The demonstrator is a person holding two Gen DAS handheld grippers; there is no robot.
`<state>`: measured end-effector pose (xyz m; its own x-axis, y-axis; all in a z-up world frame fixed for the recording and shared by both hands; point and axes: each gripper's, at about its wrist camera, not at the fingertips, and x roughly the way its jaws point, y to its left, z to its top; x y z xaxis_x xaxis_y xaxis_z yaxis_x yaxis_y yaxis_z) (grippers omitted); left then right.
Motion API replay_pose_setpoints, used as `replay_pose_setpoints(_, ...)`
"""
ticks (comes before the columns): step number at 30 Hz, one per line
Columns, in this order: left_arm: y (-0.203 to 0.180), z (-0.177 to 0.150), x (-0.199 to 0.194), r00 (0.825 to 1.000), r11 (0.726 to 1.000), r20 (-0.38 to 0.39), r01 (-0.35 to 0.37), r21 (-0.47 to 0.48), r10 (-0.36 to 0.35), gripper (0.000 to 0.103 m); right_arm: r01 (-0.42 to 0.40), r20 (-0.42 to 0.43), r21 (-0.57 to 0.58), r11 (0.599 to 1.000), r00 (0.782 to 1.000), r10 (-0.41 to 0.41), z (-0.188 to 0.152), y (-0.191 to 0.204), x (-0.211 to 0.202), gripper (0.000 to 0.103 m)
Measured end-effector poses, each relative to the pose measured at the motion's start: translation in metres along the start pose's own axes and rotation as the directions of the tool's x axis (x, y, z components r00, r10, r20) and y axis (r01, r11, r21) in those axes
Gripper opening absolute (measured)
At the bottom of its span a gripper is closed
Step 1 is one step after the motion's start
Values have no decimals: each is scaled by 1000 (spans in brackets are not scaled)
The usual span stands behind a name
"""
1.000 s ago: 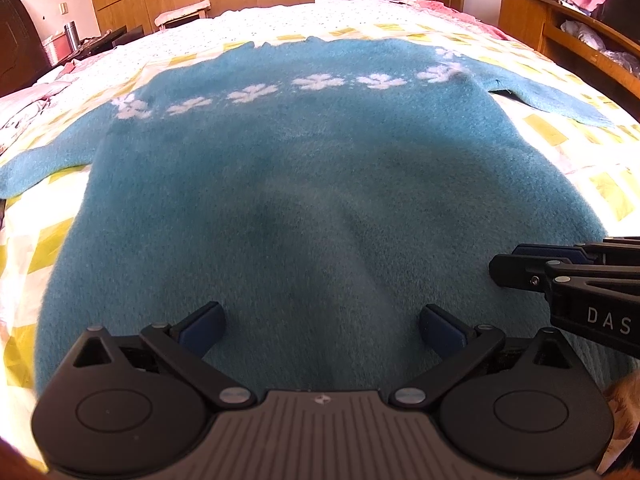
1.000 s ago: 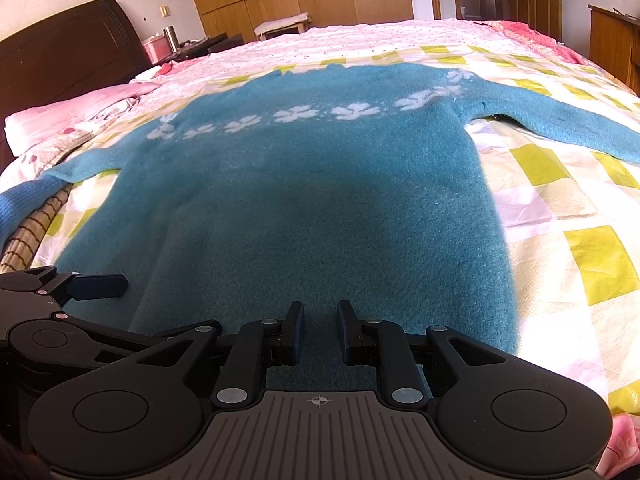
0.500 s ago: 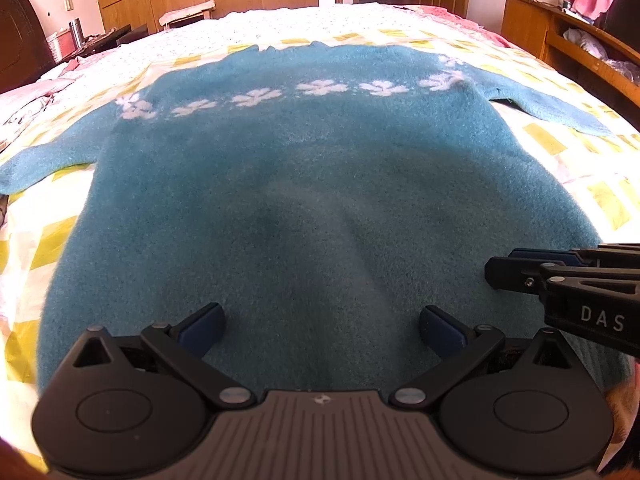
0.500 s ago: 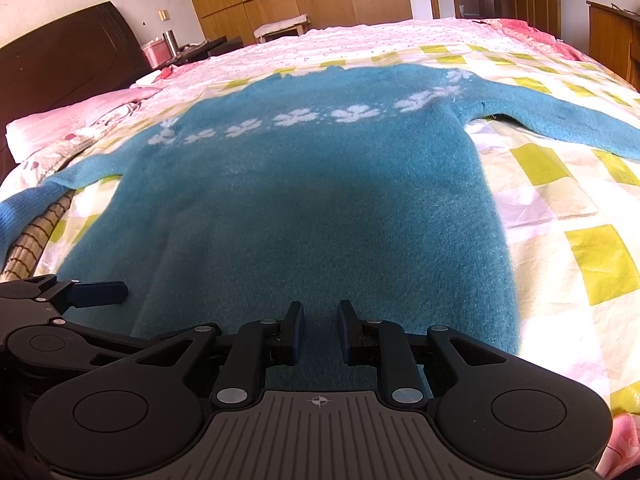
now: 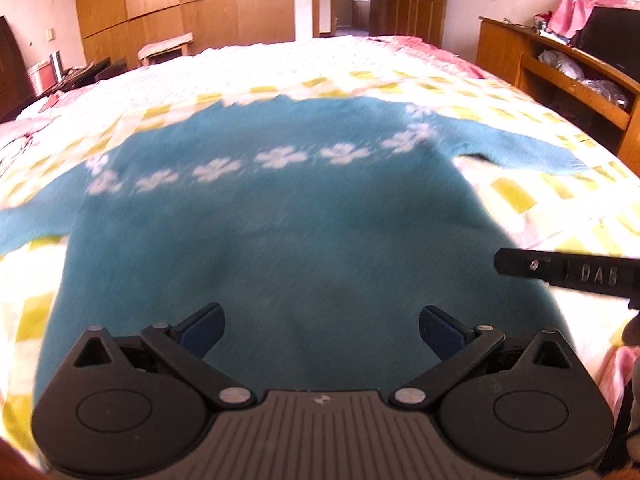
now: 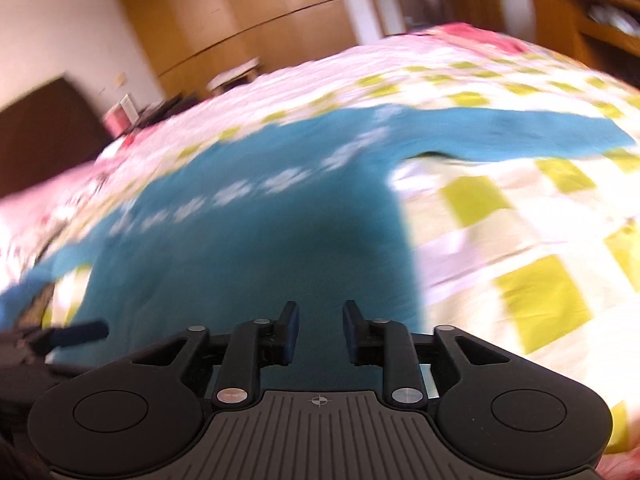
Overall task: Fold small clothes
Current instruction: 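Grasp the sleeve cuff nearest the right tool and lift it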
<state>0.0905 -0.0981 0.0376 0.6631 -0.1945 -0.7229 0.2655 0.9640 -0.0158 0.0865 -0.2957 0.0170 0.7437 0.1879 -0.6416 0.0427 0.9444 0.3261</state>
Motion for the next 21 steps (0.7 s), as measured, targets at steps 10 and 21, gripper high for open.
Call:
replay_pose_setpoints(10,-59,51,34,996,994,40,78,74,-81,103,81,84,286,955,990,-109,53,-114,10,27)
replay_pose_setpoints(21,-112,72,75,989,983,52,129,128,-137,103,85,148,556,827,969,-199,92,-229,40,27)
